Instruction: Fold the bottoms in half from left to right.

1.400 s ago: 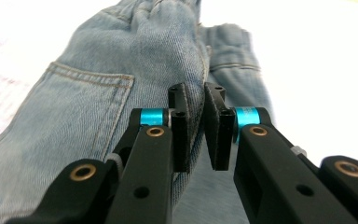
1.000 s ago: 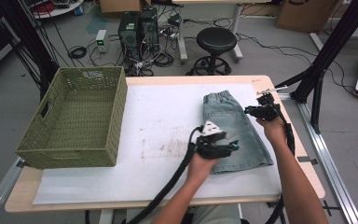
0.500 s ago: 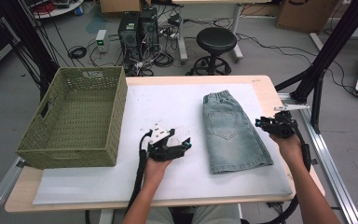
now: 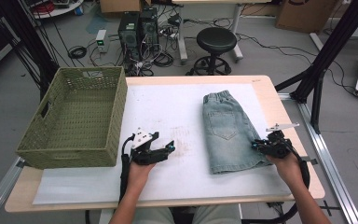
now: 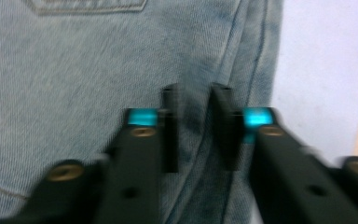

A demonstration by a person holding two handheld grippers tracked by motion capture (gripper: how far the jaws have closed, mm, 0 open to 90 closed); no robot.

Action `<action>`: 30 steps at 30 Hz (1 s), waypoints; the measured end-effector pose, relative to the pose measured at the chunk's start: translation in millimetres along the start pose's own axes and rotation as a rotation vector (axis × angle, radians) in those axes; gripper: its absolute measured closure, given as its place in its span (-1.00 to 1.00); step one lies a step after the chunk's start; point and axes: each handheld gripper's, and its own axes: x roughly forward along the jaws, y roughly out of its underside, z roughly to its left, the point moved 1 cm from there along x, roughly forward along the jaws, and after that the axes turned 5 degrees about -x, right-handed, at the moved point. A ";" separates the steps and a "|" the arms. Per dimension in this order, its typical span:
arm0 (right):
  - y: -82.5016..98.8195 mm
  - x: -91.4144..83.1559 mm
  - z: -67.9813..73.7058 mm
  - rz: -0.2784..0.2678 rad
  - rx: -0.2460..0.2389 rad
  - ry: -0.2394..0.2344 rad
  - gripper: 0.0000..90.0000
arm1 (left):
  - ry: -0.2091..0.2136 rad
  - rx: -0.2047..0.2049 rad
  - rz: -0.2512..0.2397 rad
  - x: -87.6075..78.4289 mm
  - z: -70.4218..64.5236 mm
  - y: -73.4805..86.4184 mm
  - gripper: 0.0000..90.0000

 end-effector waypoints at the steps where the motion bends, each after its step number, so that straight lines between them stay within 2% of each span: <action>1: -1.1 -3.1 1.1 -0.012 -0.009 0.003 0.95 | 0.001 0.002 0.000 -1.0 0.8 0.2 -0.41; 3: -4.5 -13.8 2.5 -0.048 -0.028 0.019 0.96 | -0.003 0.003 0.001 -2.5 2.6 0.4 -0.41; 5: -7.7 -26.5 1.3 -0.081 -0.021 0.031 0.97 | -0.005 -0.001 0.002 -3.7 4.4 0.3 -0.41; 8: -10.6 -41.3 -2.8 -0.090 -0.027 0.079 0.97 | -0.006 -0.003 0.002 -4.6 5.8 0.2 -0.41; 10: -10.6 -44.4 -6.2 -0.062 -0.034 0.126 0.97 | -0.005 -0.005 0.001 -5.0 5.7 0.4 -0.41; 13: -6.4 -40.7 -12.2 -0.032 -0.015 0.137 0.97 | -0.005 -0.007 -0.002 -5.7 5.5 0.6 -0.41; 19: 10.6 -12.3 -14.4 0.088 -0.037 0.156 0.96 | -0.005 -0.004 0.004 -6.4 5.6 0.8 -0.41; 21: 13.2 -13.0 -15.3 0.061 -0.023 0.149 0.91 | -0.005 -0.004 0.003 -6.3 5.2 0.9 -0.41; 23: 13.4 -17.4 -16.2 0.034 -0.010 0.141 0.61 | -0.004 -0.004 0.005 -6.0 4.9 0.8 -0.41; 25: 12.0 -26.0 -16.5 -0.019 0.007 0.121 0.48 | -0.005 -0.004 0.004 -5.7 4.5 1.0 -0.41; 28: 9.9 -40.0 -12.9 -0.097 0.004 0.075 0.48 | -0.004 -0.007 0.004 -5.5 4.4 1.0 -0.41; 30: 12.2 -44.4 -8.1 -0.103 -0.015 0.050 0.56 | -0.004 -0.005 0.002 -5.6 4.3 0.9 -0.41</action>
